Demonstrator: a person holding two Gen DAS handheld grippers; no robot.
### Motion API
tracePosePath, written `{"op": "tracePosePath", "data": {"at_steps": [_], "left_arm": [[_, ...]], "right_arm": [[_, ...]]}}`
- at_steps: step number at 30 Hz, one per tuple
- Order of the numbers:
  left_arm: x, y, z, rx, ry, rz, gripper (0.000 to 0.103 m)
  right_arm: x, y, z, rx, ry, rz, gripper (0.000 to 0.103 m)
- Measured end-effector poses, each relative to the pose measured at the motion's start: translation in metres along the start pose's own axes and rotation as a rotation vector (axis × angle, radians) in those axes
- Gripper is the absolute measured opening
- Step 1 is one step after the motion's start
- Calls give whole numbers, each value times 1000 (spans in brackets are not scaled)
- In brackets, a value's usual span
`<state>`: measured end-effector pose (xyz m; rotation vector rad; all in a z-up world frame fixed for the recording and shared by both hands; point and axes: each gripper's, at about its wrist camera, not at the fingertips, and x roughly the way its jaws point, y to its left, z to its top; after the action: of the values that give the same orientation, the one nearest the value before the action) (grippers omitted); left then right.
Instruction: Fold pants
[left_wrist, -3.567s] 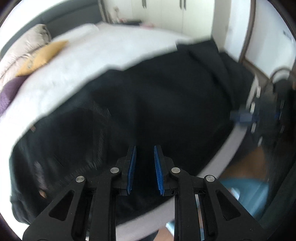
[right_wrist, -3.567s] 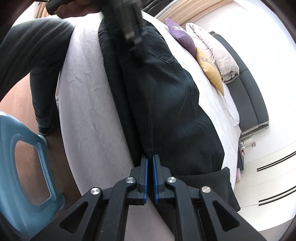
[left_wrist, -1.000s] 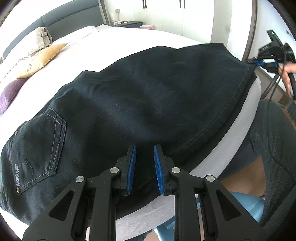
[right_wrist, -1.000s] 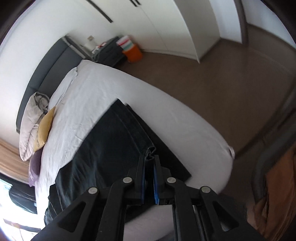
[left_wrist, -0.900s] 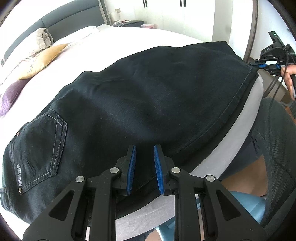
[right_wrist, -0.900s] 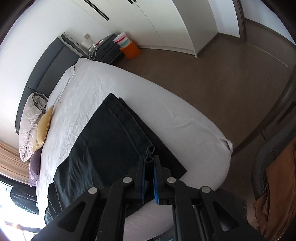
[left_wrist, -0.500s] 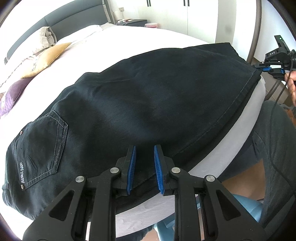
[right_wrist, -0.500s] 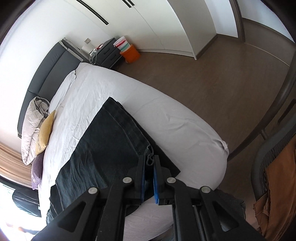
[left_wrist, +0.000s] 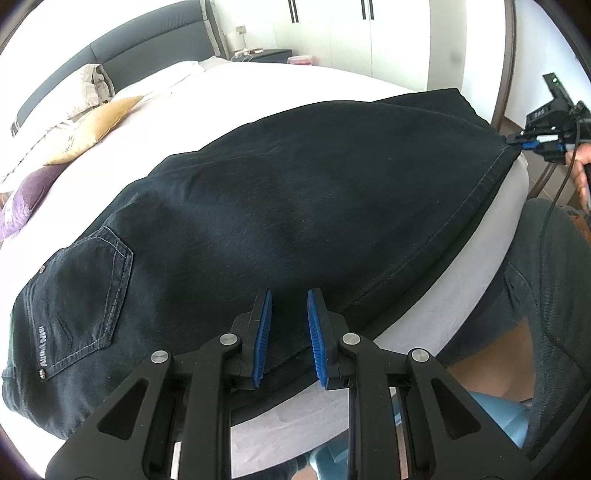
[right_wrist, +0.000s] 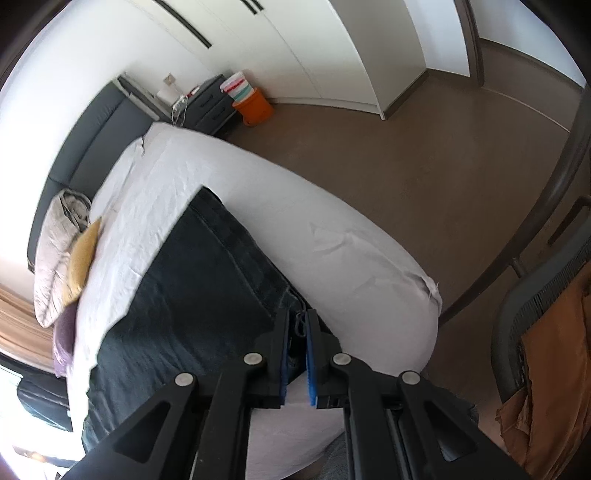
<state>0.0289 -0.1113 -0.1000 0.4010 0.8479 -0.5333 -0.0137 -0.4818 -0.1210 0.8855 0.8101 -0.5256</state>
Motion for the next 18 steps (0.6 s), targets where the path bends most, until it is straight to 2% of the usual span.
{"op": "tracePosePath", "data": {"at_steps": [2, 3, 4, 7, 9, 11, 13, 15, 17, 18], "left_arm": [[-1, 3, -5, -8, -13, -10, 19], [-5, 5, -5, -13, -10, -16, 19], [-8, 7, -5, -17, -3, -23, 20], [-23, 16, -8, -35, 0, -63, 20], [-39, 24, -6, -52, -38, -74, 20], [-50, 35, 4, -63, -82, -67, 20], [-47, 50, 22, -81, -100, -40, 20], [-40, 60, 36, -107, -104, -25, 20], [-22, 66, 48, -117, -75, -41, 20], [-9, 64, 47, -111, -37, -37, 20]], "right_arm": [[2, -2, 0, -9, 7, 3, 9], [0, -2, 0, -13, 6, 0, 15], [-6, -5, 2, -7, 7, -42, 22], [-28, -20, 9, 23, -12, -118, 22], [-50, -13, 18, -21, -65, -134, 22], [-64, 9, 27, -75, -101, -70, 22], [-64, 45, 32, -143, -92, 53, 22], [-50, 93, 29, -237, -44, 197, 23], [-30, 133, 19, -303, 11, 293, 32], [-19, 146, 13, -322, 44, 308, 43]]}}
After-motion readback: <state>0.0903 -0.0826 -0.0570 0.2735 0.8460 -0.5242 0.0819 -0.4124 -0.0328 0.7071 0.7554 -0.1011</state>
